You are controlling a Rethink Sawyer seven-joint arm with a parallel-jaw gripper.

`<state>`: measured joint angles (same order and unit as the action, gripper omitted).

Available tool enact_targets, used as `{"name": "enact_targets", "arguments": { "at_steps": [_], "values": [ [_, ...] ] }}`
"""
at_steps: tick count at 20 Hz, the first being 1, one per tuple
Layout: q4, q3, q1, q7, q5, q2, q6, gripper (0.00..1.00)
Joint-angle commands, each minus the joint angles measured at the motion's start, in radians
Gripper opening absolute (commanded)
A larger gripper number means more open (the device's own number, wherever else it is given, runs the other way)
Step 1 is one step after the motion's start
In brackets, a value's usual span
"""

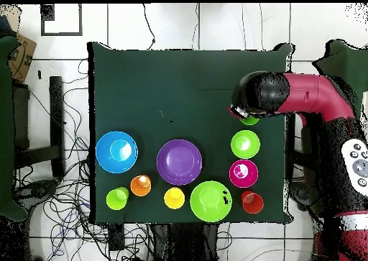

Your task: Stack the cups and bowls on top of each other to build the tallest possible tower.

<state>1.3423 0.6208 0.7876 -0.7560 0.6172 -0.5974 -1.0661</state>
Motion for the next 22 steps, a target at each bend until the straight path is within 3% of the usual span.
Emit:
{"name": "enact_targets", "arguments": {
  "at_steps": [1,22],
  "values": [
    [0.056,0.029,-0.016,0.041,-0.012,0.028,0.062,1.00],
    [-0.052,-0.010,-0.028,0.112,0.095,0.123,0.086,1.00]
  ]
}}
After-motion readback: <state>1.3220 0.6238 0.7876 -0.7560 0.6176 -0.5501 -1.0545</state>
